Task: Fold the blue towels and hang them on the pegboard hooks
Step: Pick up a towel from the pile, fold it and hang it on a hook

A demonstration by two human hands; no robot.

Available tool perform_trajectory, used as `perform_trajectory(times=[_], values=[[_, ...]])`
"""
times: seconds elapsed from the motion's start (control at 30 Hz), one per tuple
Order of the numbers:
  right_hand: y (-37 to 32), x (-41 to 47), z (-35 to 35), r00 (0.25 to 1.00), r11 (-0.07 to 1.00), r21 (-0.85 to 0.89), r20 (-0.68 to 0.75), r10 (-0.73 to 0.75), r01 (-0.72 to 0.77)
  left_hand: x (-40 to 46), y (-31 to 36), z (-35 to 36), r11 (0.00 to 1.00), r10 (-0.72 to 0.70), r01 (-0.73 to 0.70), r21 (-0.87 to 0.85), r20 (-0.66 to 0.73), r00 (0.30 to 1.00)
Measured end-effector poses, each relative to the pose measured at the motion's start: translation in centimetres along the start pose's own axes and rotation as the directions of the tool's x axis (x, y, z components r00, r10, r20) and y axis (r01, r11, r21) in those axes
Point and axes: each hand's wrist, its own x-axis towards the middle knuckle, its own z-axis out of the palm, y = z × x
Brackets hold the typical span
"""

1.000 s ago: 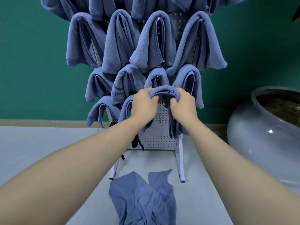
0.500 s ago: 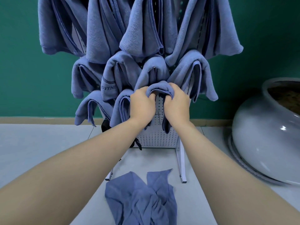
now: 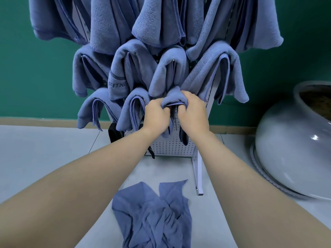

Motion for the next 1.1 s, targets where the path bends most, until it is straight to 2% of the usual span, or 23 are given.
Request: perform_trajectory(times=[0.13,0.23,0.33,0.43,0.6,0.87,1.0,1.1], values=[[0.4,-0.5,0.1,0.998,0.997,-0.065,0.052,-0.039,0.042,-0.6,-0.6,-0.5,1.0,-0.009,0.009,-0.003,0.015,1.0],[0.9,-0.9,0.3,0.999,0.998,-0.061,0.026,-0.029,0.031,-1.3,-0.7,-0.7,1.0,0.009,-0.008,0.012,-0.02,1.0],[1.4,-1.0,0.7,1.0,0.997,-0.073,0.004,-0.004,0.004,-2.2,-0.4,-1.0,0.99,0.13,-0.124,0.062,-0.115,0.985],[1.6,-0.9,0.7,1.0,0.997,-0.078,0.002,0.003,-0.003,-2.5,0.0,-1.5,0.955,0.279,-0.258,0.146,-0.148,0.949],[1.7,-0.5,0.0,0.999,0.993,-0.114,0.035,-0.015,0.019,-1.9,-0.3,-1.9,0.899,0.399,-0.373,0.228,-0.077,0.914],[2.2,-0.3,-0.3,0.997,0.988,-0.146,0.068,-0.037,0.047,-0.7,0.3,-1.7,0.899,0.368,-0.339,0.278,-0.055,0.928],[2.6,-1.0,0.4,0.998,1.0,-0.024,0.059,0.005,-0.003,-0.7,0.4,-1.6,0.898,0.32,-0.297,0.324,-0.019,0.947],[2.5,-1.7,0.9,0.998,0.999,0.025,0.047,0.029,-0.03,-1.0,0.0,-1.9,0.936,0.274,-0.267,0.23,0.004,0.962]])
